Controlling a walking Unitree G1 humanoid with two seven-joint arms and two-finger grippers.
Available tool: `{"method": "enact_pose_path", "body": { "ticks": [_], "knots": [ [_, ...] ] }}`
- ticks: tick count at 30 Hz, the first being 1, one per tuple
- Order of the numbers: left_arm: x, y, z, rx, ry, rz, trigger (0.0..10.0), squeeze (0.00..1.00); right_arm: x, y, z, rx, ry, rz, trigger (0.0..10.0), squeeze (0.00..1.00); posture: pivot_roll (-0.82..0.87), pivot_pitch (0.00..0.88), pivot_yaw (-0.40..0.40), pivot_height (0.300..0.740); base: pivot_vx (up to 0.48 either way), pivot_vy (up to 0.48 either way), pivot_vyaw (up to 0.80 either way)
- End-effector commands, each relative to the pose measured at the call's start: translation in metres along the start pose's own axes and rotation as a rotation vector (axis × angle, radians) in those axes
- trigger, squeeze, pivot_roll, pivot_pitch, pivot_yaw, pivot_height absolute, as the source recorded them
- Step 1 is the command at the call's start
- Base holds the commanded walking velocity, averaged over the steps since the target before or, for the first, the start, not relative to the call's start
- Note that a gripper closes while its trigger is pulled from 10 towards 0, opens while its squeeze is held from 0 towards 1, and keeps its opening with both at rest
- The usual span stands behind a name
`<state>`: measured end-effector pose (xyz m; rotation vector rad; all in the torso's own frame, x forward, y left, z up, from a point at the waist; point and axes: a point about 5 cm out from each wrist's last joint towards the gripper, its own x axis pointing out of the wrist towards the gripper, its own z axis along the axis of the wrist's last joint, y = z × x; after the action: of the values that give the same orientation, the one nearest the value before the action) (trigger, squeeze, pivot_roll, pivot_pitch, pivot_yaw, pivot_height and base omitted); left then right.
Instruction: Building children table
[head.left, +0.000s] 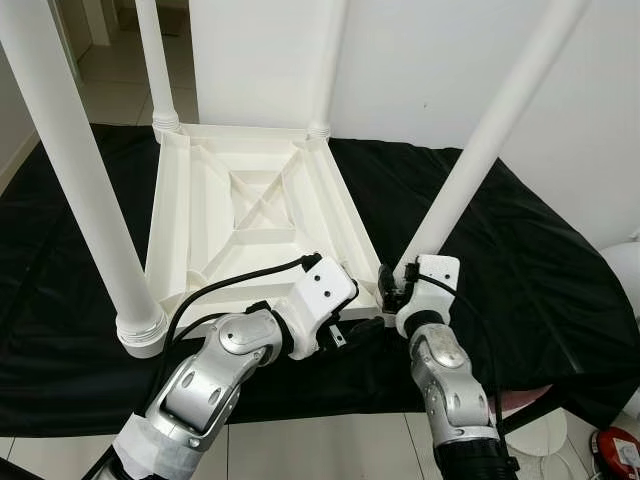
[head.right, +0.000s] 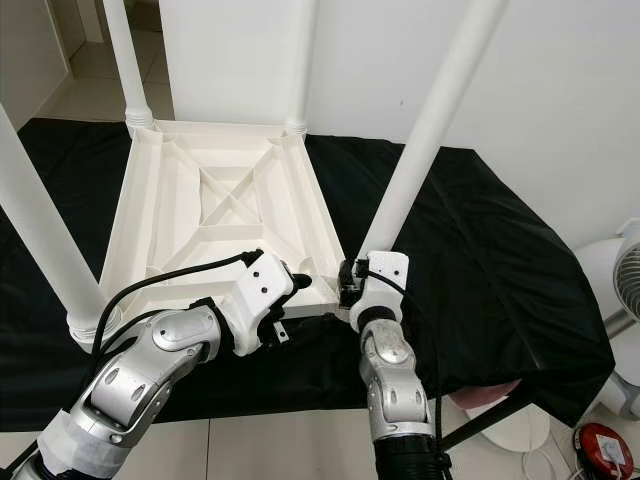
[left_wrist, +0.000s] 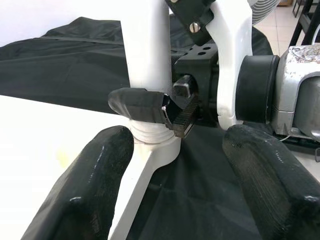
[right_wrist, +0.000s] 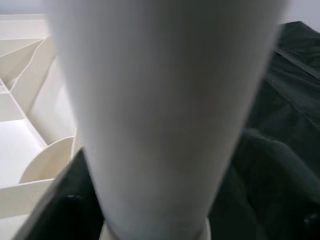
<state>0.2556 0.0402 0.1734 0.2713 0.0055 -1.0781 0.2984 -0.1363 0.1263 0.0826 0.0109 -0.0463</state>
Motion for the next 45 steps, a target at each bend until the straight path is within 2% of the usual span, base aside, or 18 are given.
{"method": "enact_pose_path", "body": {
  "ticks": [1,3,7,8,9,10,13,16,19,20,23,26,33,41,42,43,44,45],
  "knots": [
    [0.001,-0.003,-0.001,-0.007,0.0,-0.041,10.0,0.0,-0.005,-0.01,-0.006,-0.002,0.016,-0.035,10.0,1.0,0.0,0.0,-0.128,0.74,0.0,0.0,0.0],
    [0.001,-0.002,0.0,-0.023,-0.01,-0.033,10.0,0.0,-0.003,-0.021,-0.006,-0.016,0.023,-0.037,10.0,1.0,0.0,0.0,-0.127,0.74,0.0,0.0,0.0],
    [0.002,-0.001,0.0,-0.017,-0.007,-0.029,10.0,0.0,-0.001,-0.027,-0.006,-0.008,0.036,0.01,10.0,1.0,0.0,0.0,-0.128,0.74,0.0,0.0,0.0],
    [0.002,-0.001,0.0,-0.016,-0.009,-0.03,10.0,0.0,0.001,-0.03,-0.005,-0.028,0.041,0.07,10.0,0.29,0.0,0.0,-0.127,0.74,0.0,0.0,0.0],
    [0.002,-0.001,0.001,-0.017,-0.011,-0.031,10.0,0.0,0.002,-0.032,-0.005,-0.043,0.045,0.111,10.0,0.29,0.0,0.0,-0.127,0.74,0.0,0.0,0.0],
    [0.002,-0.001,0.001,-0.019,-0.014,-0.032,10.0,0.0,0.003,-0.036,-0.003,-0.058,0.045,0.151,10.0,0.0,-0.01,0.0,-0.125,0.74,0.0,0.0,0.0],
    [0.002,-0.001,0.001,-0.021,-0.014,-0.032,10.0,0.0,0.006,-0.04,-0.002,-0.065,0.049,0.206,10.0,0.0,-0.01,0.0,-0.126,0.74,0.0,0.0,0.0],
    [0.002,-0.001,0.0,-0.018,-0.01,-0.031,10.0,0.0,0.01,-0.045,0.004,-0.1,0.022,0.324,10.0,0.0,-0.01,0.0,-0.125,0.74,0.0,0.0,0.0],
    [0.002,-0.001,0.0,-0.018,-0.01,-0.031,10.0,0.0,0.01,-0.045,0.004,-0.1,0.022,0.324,10.0,0.0,-0.01,0.0,-0.125,0.74,0.0,0.0,0.0],
    [0.002,0.0,0.0,-0.02,-0.009,-0.028,10.0,0.0,0.014,-0.042,0.009,-0.143,0.016,0.481,10.0,0.0,-0.01,0.0,-0.116,0.74,0.0,0.0,0.0],
    [0.001,0.001,0.0,-0.021,-0.008,-0.026,10.0,0.0,0.015,-0.041,0.012,-0.163,0.015,0.543,10.0,0.0,-0.01,0.0,-0.116,0.74,0.0,0.0,0.0],
    [0.001,0.002,0.001,-0.019,-0.01,-0.024,10.0,0.0,0.022,-0.037,0.012,-0.187,0.032,0.67,10.0,0.0,0.0,0.0,-0.113,0.74,0.0,0.0,0.0],
    [0.002,0.002,0.001,-0.008,-0.004,-0.023,10.0,0.0,0.033,-0.03,0.004,-0.208,0.073,0.769,10.0,0.0,0.02,0.0,-0.112,0.74,0.0,0.0,0.0],
    [0.001,0.002,0.002,-0.006,-0.003,-0.022,10.0,0.0,0.038,-0.028,-0.002,-0.214,0.107,0.807,10.0,0.0,0.03,0.0,-0.112,0.74,0.0,0.0,0.0],
    [0.0,0.002,0.001,-0.006,-0.002,-0.022,10.0,0.0,0.04,-0.028,-0.004,-0.213,0.121,0.823,2.5,0.0,0.03,0.0,-0.111,0.74,0.0,0.0,0.0],
    [0.0,0.002,0.001,-0.006,-0.002,-0.022,10.0,0.0,0.04,-0.028,-0.004,-0.213,0.121,0.823,2.5,0.0,0.03,0.0,-0.111,0.74,0.0,0.0,0.0],
    [0.0,0.002,0.002,-0.004,-0.003,-0.021,10.0,0.0,0.041,-0.029,-0.005,-0.207,0.127,0.828,0.0,0.0,0.03,0.0,-0.113,0.74,0.0,0.0,0.0],
    [0.0,0.002,0.002,-0.004,-0.003,-0.021,10.0,0.0,0.041,-0.029,-0.005,-0.207,0.127,0.828,0.0,0.0,0.03,0.0,-0.113,0.74,0.0,0.0,0.0]
  ]
}}
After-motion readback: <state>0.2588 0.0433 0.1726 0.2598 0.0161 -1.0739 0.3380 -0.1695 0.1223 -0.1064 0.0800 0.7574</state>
